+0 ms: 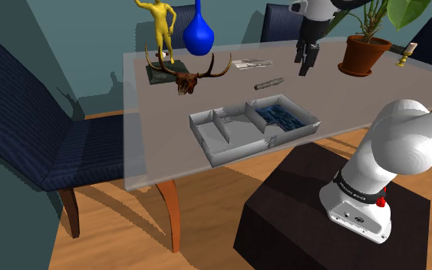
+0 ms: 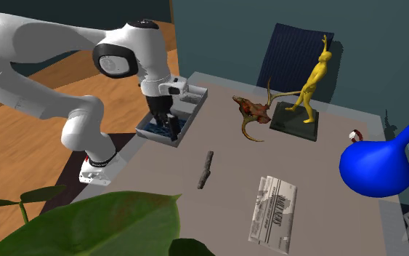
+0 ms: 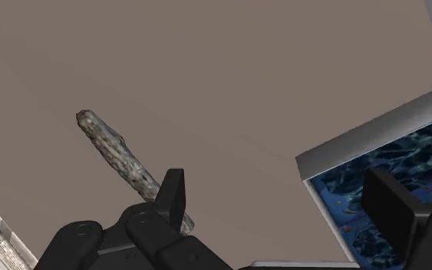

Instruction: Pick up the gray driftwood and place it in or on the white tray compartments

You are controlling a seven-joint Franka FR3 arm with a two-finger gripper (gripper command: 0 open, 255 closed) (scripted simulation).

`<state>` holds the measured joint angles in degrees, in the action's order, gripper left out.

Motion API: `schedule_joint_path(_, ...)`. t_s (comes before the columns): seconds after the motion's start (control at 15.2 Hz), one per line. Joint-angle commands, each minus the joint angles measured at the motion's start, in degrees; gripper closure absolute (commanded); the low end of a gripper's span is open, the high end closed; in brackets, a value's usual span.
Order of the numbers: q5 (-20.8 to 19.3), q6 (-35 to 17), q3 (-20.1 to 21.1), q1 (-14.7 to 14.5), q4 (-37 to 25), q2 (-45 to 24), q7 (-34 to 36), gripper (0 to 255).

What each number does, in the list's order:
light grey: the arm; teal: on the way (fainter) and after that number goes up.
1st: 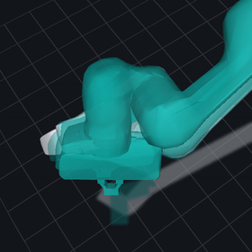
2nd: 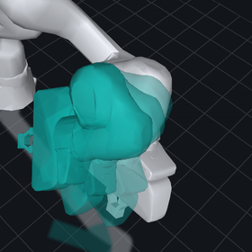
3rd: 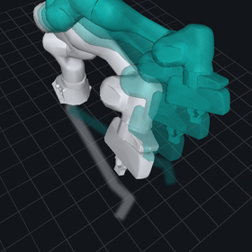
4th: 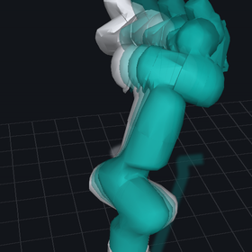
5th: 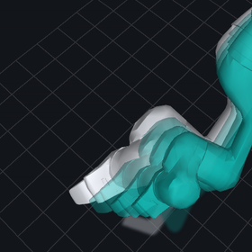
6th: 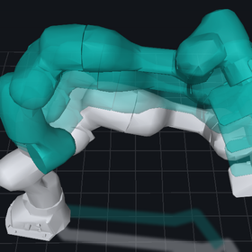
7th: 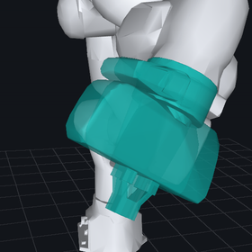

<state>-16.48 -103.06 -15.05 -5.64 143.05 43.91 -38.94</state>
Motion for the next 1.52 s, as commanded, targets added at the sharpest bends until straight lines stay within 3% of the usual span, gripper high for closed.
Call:
schedule_joint_path(0.0, -2.29, -4.56, -3.62, -1.37, 0.53, -2.35, -7.28, 0)
schedule_joint_path(0.4, -5.43, -17.12, -14.35, -7.18, -1.53, -12.12, -27.66, 0)
schedule_joint_path(0.73, -3.09, -26.09, -22.88, -13.97, -5.39, -21.68, -44.59, 0)
schedule_joint_path(1.19, -1.81, -32.36, -25.31, -14.92, -3.30, -25.99, -45.79, 0)
schedule_joint_path(1.45, -1.65, -32.88, -25.52, -15.02, -3.15, -26.38, -45.93, 0)
